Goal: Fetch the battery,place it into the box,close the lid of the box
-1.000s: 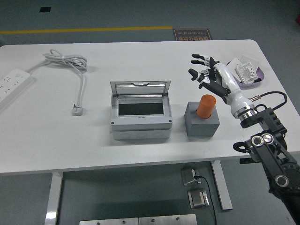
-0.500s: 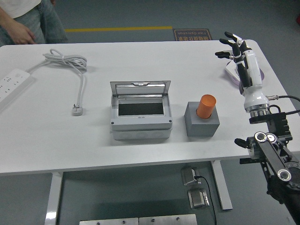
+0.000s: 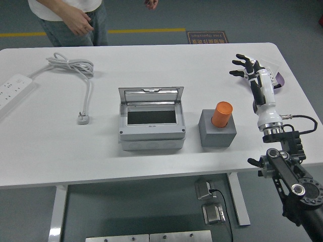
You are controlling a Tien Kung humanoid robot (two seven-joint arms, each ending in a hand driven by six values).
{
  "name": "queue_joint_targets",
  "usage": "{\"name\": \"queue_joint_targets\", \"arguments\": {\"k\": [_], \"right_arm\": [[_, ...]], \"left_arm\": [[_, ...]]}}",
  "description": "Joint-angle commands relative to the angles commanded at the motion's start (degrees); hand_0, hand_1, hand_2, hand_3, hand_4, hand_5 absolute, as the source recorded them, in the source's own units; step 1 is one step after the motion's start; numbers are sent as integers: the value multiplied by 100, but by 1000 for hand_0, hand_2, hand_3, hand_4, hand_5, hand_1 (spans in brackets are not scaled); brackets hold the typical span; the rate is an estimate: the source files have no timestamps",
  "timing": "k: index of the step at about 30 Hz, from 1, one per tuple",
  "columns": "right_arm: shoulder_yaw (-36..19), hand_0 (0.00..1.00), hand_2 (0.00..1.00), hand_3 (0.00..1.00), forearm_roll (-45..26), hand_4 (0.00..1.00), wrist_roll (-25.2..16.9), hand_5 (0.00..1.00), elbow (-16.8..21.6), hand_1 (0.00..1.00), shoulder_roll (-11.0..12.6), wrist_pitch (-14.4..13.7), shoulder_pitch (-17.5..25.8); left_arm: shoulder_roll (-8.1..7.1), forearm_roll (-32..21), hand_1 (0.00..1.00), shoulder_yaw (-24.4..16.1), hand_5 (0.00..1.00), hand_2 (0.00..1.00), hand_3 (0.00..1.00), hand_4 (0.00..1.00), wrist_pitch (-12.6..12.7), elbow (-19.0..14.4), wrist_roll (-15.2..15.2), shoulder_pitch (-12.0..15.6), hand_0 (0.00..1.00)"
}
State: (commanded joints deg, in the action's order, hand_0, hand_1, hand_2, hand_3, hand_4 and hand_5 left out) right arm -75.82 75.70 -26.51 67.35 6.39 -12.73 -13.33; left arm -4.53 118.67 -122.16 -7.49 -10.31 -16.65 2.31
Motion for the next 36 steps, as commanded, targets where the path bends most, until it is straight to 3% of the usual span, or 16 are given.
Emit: {"name": "queue_joint_targets", "arguments": {"k": [6,14,15,20,21,36], "right_arm": [[197,539,620,662,-152,998,-42,849,-258,515,-47,57,-3],[276,534,609,654,-48,998,94,844,-440,512,-53,331,9],[279,579,669,706,-34,998,108,786,-460,593,-53,355,10],[337,579,669,706,14,998,156,786,-567,593,-53,424,-22],[354,654,715,765,25,998,166,706,-592,671,-56,435,-33],[457,678,719,778,57,998,162,726,-709,682,-65,432,-56]], "left_arm": [[10,-3,659,14,661,724,845,885,-5,0,8,-9,643],[14,1,659,21,661,724,845,885,-12,0,10,-11,642],[15,-1,659,23,661,724,845,885,-12,0,11,-10,643],[14,-1,659,28,661,724,845,885,-20,0,11,-6,643],[15,0,659,28,661,724,845,885,-21,0,10,-5,642],[15,-16,660,52,660,722,845,885,-27,0,15,1,642]]}}
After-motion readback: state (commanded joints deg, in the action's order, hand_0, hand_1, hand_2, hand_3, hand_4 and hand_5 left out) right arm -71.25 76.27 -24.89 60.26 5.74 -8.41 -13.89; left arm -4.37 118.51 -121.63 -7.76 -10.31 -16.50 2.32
